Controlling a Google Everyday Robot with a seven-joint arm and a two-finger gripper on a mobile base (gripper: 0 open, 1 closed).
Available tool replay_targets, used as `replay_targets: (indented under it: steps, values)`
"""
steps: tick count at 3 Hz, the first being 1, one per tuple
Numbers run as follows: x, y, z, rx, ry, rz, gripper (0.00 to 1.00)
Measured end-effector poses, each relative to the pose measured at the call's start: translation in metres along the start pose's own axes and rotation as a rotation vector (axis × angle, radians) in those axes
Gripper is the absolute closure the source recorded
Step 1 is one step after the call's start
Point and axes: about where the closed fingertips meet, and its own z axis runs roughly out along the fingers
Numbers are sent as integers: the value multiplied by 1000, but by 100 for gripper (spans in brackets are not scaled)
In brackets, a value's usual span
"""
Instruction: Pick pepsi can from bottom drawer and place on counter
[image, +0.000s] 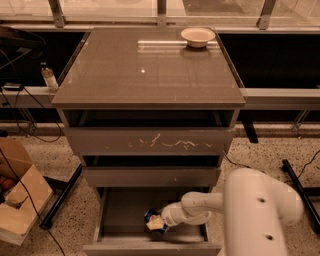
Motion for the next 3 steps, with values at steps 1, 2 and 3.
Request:
replay_targets:
  steps: [1, 2, 3]
  values:
    - [-44, 35, -56, -47, -163, -56, 100]
    - [-84, 75, -119, -101, -333, -164, 100]
    - [-124, 108, -198, -128, -503, -321, 100]
